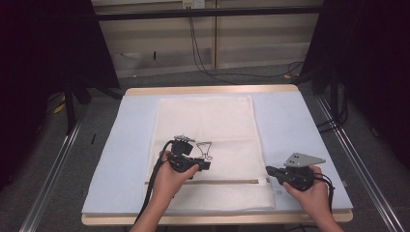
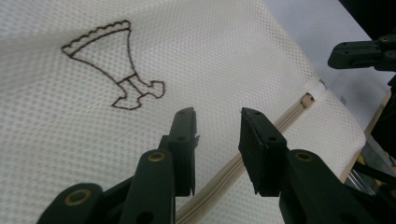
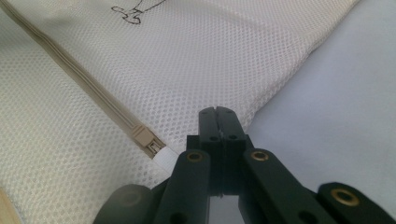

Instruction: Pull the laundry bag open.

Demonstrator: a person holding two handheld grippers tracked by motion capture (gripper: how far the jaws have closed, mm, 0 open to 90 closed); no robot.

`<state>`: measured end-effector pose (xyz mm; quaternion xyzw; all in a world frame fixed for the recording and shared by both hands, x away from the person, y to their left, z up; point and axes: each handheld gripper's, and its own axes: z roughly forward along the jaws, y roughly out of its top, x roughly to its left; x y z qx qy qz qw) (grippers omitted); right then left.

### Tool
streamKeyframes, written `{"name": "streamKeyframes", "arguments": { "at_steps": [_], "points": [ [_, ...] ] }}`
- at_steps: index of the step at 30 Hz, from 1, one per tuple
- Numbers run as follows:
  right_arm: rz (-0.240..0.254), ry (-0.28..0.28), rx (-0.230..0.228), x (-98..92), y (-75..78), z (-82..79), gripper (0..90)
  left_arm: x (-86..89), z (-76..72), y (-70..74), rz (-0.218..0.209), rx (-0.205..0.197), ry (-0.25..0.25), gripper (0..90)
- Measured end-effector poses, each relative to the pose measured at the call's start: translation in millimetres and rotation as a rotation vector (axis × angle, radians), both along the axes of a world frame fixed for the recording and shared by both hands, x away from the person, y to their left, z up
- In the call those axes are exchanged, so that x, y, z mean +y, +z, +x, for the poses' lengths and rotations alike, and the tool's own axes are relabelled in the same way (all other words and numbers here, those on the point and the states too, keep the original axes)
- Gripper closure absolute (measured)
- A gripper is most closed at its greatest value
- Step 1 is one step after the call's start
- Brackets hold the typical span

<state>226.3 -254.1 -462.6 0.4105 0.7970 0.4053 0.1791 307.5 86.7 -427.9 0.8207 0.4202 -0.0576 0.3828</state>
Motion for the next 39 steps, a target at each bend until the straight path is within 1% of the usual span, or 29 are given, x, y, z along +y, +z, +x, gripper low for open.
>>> {"name": "streamKeyframes", "arguments": {
  "at_steps": [2,4,5,7,9,12,14,16,17,19,21,22,25,26,28,30,31,32,33,34,35,36,37,38,39],
  "points": [
    [-0.011,0.001,-0.003,0.5,-1.3,-0.1,90.0,-4.2,-0.6,-0.3,-0.009,0.002,-0.011,65.3],
    [-0.008,0.002,0.001,1.4,-2.0,-0.6,90.0,-7.6,-1.3,-0.9,-0.021,0.013,-0.014,64.9],
    [-0.013,0.009,-0.005,1.5,-2.3,-0.4,90.0,-9.1,-1.7,-1.1,-0.019,0.013,-0.013,63.8],
    [-0.007,0.011,-0.006,2.5,-3.1,-1.0,90.0,-12.1,-2.4,-2.2,-0.030,0.024,-0.024,62.6],
    [0.000,0.016,-0.008,2.9,-3.7,-1.3,90.0,-15.1,-3.3,-3.2,-0.041,0.019,-0.030,59.8],
    [0.001,0.016,-0.014,3.1,-4.5,-2.2,90.0,-20.0,-4.5,-3.6,-0.042,0.014,-0.036,57.6],
    [0.004,0.020,-0.011,3.0,-4.4,-2.9,90.0,-24.3,-5.2,-4.1,-0.043,0.018,-0.042,56.1],
    [0.006,0.019,-0.015,2.8,-4.4,-3.2,90.0,-28.8,-5.8,-5.6,-0.054,0.029,-0.049,55.7],
    [0.004,0.019,-0.015,2.5,-4.2,-3.5,90.0,-30.6,-5.9,-6.1,-0.045,0.033,-0.052,55.7],
    [0.006,0.015,-0.014,1.6,-4.2,-3.9,90.0,-34.7,-6.1,-8.0,-0.057,0.048,-0.056,55.2],
    [0.000,0.017,-0.016,0.9,-4.6,-4.0,90.0,-38.3,-6.3,-9.5,-0.058,0.057,-0.059,55.0],
    [-0.003,0.019,-0.013,0.2,-4.8,-4.0,90.0,-39.8,-6.0,-10.5,-0.061,0.061,-0.068,55.2],
    [0.000,0.021,-0.009,-0.4,-5.4,-4.5,90.0,-45.9,-6.7,-11.5,-0.066,0.071,-0.075,54.6],
    [0.003,0.023,-0.009,-0.6,-5.3,-4.4,90.0,-47.4,-6.9,-11.8,-0.075,0.074,-0.074,54.0],
    [0.002,0.022,-0.012,-0.6,-5.1,-4.5,90.0,-50.9,-6.9,-12.2,-0.091,0.104,-0.075,52.9],
    [0.003,0.029,-0.010,0.2,-4.8,-4.8,90.0,-53.6,-6.5,-13.1,-0.085,0.105,-0.091,52.9],
    [0.002,0.031,-0.009,0.8,-4.9,-5.2,90.0,-55.8,-7.0,-13.2,-0.091,0.114,-0.084,52.6],
    [-0.002,0.034,-0.009,1.1,-5.1,-5.2,90.0,-57.5,-7.0,-13.5,-0.091,0.114,-0.083,52.5],
    [-0.001,0.035,-0.010,1.5,-5.5,-5.2,90.0,-58.7,-6.8,-13.7,-0.087,0.109,-0.094,52.4],
    [-0.002,0.036,-0.008,1.5,-5.4,-5.3,90.0,-61.2,-7.7,-13.7,-0.100,0.114,-0.085,52.1],
    [-0.003,0.036,-0.008,1.5,-5.4,-5.3,90.0,-61.8,-7.4,-13.5,-0.087,0.116,-0.099,52.1],
    [-0.007,0.035,-0.009,1.7,-5.5,-5.4,90.0,-65.1,-8.5,-13.9,-0.102,0.125,-0.086,52.1],
    [-0.008,0.033,-0.009,1.9,-5.4,-5.6,90.0,-66.0,-8.1,-13.9,-0.086,0.122,-0.103,52.1],
    [-0.008,0.033,-0.008,1.9,-5.4,-5.6,90.0,-68.6,-9.0,-13.9,-0.077,0.125,-0.096,52.1],
    [-0.007,0.036,-0.008,1.8,-5.2,-5.7,90.0,-69.8,-8.9,-14.1,-0.065,0.131,-0.104,51.6]
  ]
}}
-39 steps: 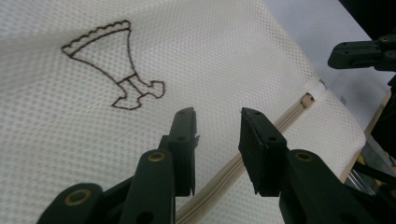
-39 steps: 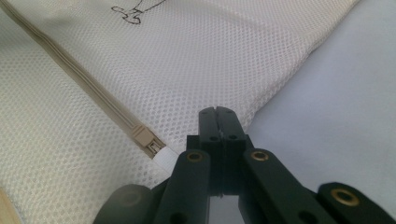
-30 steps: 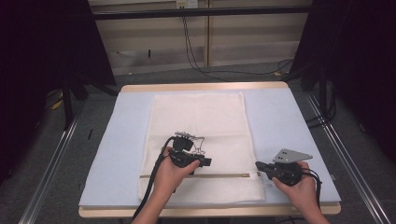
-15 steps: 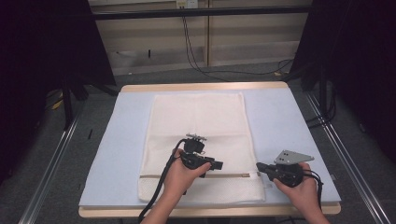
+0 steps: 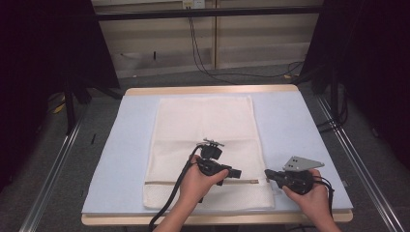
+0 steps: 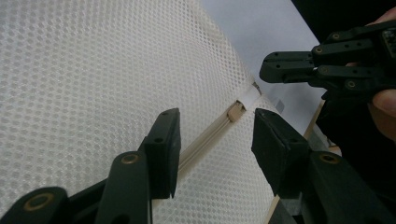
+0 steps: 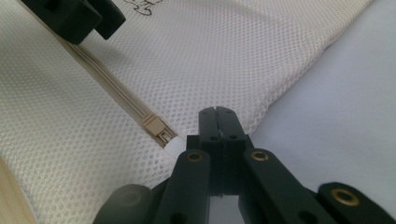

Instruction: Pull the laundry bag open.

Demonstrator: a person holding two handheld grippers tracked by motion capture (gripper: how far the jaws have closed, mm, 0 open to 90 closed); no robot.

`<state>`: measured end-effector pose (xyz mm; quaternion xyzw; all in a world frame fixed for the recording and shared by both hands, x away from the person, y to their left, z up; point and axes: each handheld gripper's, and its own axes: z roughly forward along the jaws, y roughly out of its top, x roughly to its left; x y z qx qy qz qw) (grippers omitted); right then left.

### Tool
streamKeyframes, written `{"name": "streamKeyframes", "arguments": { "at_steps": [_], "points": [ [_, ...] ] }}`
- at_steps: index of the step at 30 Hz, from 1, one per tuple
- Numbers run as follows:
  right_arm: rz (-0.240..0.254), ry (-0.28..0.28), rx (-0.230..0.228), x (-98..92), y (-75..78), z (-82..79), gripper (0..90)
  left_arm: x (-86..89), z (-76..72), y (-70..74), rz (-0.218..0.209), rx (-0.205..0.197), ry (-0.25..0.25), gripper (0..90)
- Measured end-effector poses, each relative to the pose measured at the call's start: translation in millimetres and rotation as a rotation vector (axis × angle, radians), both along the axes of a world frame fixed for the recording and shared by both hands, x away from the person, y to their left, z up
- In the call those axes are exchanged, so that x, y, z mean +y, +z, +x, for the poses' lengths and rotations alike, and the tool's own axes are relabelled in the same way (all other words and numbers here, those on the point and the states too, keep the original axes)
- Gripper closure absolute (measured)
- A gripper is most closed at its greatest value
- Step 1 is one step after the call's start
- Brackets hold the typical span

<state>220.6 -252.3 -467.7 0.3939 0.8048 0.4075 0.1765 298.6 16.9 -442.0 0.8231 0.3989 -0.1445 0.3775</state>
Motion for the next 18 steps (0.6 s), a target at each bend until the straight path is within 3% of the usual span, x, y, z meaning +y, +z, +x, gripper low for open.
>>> {"name": "streamKeyframes", "arguments": {
  "at_steps": [2,9,10,11,12,18],
  "points": [
    [-0.002,0.002,0.001,0.2,0.0,-0.3,90.0,-5.0,-1.1,-0.8,0.011,0.021,-0.008,52.3],
    [-0.007,0.011,0.007,1.5,-1.0,-0.7,90.0,-14.8,-3.7,-3.9,0.019,0.026,-0.009,54.8],
    [-0.015,0.015,0.005,2.1,-1.5,-1.0,90.0,-18.1,-5.2,-4.8,-0.001,0.035,0.018,54.8],
    [-0.015,0.015,0.005,2.1,-1.5,-1.0,90.0,-17.7,-4.2,-5.1,0.018,0.028,-0.017,54.8],
    [-0.019,0.016,0.004,2.7,-1.6,-1.1,90.0,-22.3,-6.5,-5.9,-0.001,0.042,0.014,55.1],
    [-0.022,0.015,0.005,3.2,-2.4,-1.6,90.0,-28.6,-7.3,-9.4,0.012,0.063,-0.015,58.7]
  ]
}}
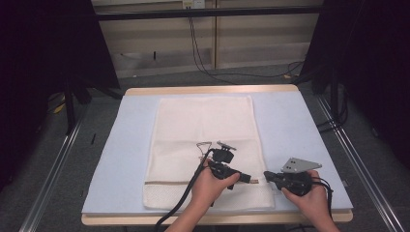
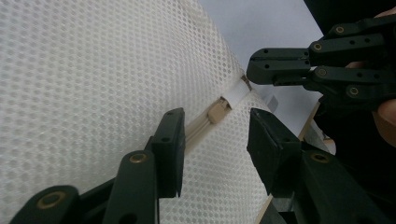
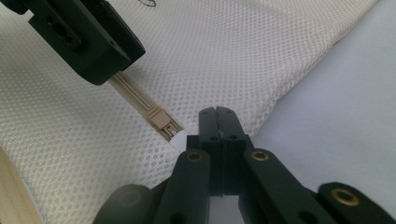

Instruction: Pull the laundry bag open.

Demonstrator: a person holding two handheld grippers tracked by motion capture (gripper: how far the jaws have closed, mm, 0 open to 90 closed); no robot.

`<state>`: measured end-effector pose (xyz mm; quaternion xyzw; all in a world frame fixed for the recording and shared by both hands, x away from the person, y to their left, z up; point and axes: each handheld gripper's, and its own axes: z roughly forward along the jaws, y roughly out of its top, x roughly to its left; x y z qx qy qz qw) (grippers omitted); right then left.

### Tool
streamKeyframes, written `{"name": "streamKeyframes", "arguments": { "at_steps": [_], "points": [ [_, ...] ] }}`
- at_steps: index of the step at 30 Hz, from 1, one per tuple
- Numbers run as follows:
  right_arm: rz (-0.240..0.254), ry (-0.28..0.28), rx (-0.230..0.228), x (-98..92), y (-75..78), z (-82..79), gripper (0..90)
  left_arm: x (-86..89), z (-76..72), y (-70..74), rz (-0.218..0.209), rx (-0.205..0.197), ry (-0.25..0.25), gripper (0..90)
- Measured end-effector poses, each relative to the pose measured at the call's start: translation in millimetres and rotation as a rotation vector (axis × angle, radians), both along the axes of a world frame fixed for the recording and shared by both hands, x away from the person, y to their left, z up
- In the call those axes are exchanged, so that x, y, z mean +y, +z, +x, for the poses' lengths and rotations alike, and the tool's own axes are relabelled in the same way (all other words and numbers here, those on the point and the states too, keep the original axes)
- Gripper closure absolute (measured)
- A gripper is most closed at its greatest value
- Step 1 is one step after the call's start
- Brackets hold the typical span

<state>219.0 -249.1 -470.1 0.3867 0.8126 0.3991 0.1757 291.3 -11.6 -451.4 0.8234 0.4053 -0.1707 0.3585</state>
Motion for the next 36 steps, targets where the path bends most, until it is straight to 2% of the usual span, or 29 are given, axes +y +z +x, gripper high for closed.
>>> {"name": "streamKeyframes", "arguments": {
  "at_steps": [1,2,3,4,6,7,9,10,11,12,15,16,19,20,21,22,24,26,29,32,36],
  "points": [
    [-0.001,0.002,0.000,0.2,-0.5,-0.2,90.0,-1.7,-0.3,-0.8,-0.001,-0.003,0.002,58.7],
    [-0.006,0.001,0.005,0.6,-0.9,-0.4,90.0,-5.1,-0.7,-2.1,-0.002,0.000,-0.008,62.9],
    [-0.006,0.001,0.005,0.6,-0.9,-0.4,90.0,-5.1,-0.7,-2.1,-0.002,0.000,-0.008,63.1],
    [-0.015,0.008,0.005,1.4,-2.0,-0.3,90.0,-7.5,-1.6,-2.6,0.004,0.006,0.013,62.5],
    [-0.016,0.011,0.011,1.6,-2.1,-0.5,90.0,-9.7,-1.3,-4.4,0.005,0.007,0.006,62.4],
    [-0.018,0.012,0.011,1.9,-2.5,-0.6,90.0,-9.9,-0.7,-5.0,0.020,0.007,-0.007,62.3],
    [-0.023,0.009,0.013,2.8,-2.9,-1.0,90.0,-13.6,-1.5,-7.0,0.016,0.018,0.013,62.0],
    [-0.024,0.008,0.013,3.1,-2.9,-1.1,90.0,-13.0,0.8,-8.6,0.033,0.009,-0.026,62.2],
    [-0.024,0.008,0.013,3.1,-2.9,-1.1,90.0,-13.0,0.8,-8.6,0.033,0.009,-0.026,62.2],
    [-0.022,0.010,0.014,3.2,-3.2,-0.9,90.0,-17.9,-0.6,-10.6,0.020,0.021,0.019,62.5],
    [-0.025,0.011,0.011,3.2,-3.8,-0.6,90.0,-18.7,0.7,-11.8,0.029,0.015,-0.001,63.3],
    [-0.026,0.008,0.013,3.1,-4.2,-0.7,90.0,-22.2,-0.5,-12.7,0.017,0.027,0.037,64.2],
    [-0.028,0.007,0.016,3.1,-4.5,-0.6,90.0,-21.4,1.8,-13.5,0.026,0.032,0.016,65.8],
    [-0.030,0.005,0.016,3.0,-4.6,-0.5,90.0,-20.4,4.2,-14.6,0.039,0.026,-0.012,65.8],
    [-0.029,0.004,0.019,3.2,-5.1,-0.4,90.0,-21.0,4.2,-14.8,0.037,0.028,-0.011,66.9],
    [-0.031,0.004,0.018,3.2,-5.3,-0.4,90.0,-24.2,2.1,-14.7,0.025,0.046,0.034,67.7],
    [-0.032,0.007,0.019,3.2,-5.8,-0.4,90.0,-22.9,4.2,-16.0,0.032,0.045,-0.003,68.8],
    [-0.029,0.008,0.025,3.2,-6.5,-0.1,90.0,-25.9,3.3,-17.7,0.026,0.062,0.009,71.6],
    [-0.035,0.004,0.030,3.5,-7.3,-0.2,90.0,-26.1,3.8,-18.7,0.038,0.063,0.011,73.3],
    [-0.028,0.007,0.035,3.0,-8.0,0.2,90.0,-27.6,3.7,-19.4,0.030,0.075,0.023,73.5],
    [-0.035,0.009,0.036,3.5,-8.4,0.2,90.0,-29.5,4.2,-21.4,0.034,0.081,0.022,79.1]
  ]
}}
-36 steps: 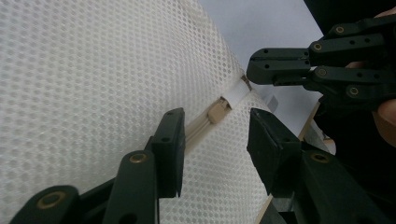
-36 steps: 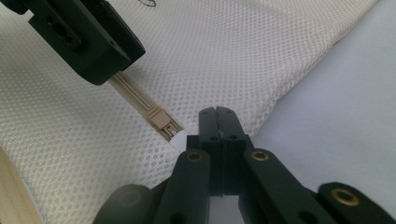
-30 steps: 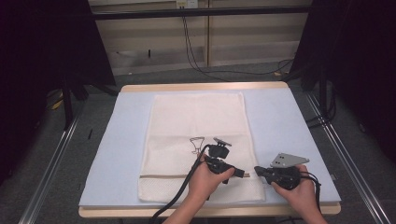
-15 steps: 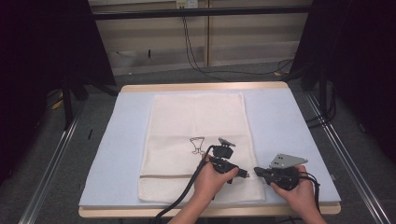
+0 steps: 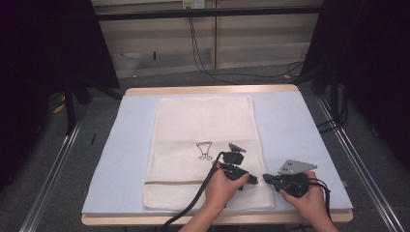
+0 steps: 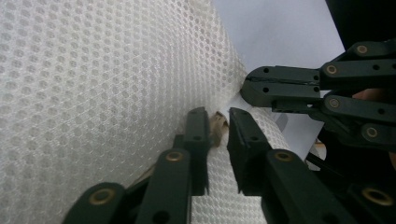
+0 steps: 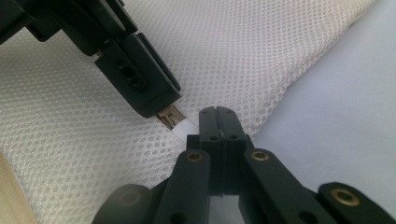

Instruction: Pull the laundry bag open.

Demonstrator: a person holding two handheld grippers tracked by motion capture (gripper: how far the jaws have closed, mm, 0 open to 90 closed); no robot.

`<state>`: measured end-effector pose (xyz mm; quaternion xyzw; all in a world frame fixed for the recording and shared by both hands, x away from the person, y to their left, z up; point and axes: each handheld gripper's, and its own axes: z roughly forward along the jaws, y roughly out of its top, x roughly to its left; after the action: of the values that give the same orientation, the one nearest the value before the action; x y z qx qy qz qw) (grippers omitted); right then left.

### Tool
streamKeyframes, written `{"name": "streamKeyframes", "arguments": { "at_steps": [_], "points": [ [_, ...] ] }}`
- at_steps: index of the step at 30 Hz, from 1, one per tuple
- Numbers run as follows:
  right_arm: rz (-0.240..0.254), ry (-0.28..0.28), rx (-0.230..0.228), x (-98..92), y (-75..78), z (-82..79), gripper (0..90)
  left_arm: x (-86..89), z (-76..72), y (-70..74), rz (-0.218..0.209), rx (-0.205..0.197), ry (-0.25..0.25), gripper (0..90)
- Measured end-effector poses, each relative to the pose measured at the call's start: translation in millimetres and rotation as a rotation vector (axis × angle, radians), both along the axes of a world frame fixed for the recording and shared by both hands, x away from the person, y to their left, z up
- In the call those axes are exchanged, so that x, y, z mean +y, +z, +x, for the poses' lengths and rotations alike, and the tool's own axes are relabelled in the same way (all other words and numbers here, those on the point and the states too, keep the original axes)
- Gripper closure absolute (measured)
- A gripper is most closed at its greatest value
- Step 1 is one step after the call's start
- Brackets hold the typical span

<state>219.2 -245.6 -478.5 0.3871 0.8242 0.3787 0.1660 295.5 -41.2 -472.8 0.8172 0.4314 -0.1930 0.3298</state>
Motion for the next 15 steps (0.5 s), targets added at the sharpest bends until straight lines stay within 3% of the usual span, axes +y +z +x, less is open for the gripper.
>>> {"name": "streamKeyframes", "arguments": {
  "at_steps": [15],
  "points": [
    [-0.018,0.012,-0.018,1.5,-4.2,-1.7,90.0,2.1,1.1,0.7,-0.016,0.027,0.023,87.3]
  ]
}}
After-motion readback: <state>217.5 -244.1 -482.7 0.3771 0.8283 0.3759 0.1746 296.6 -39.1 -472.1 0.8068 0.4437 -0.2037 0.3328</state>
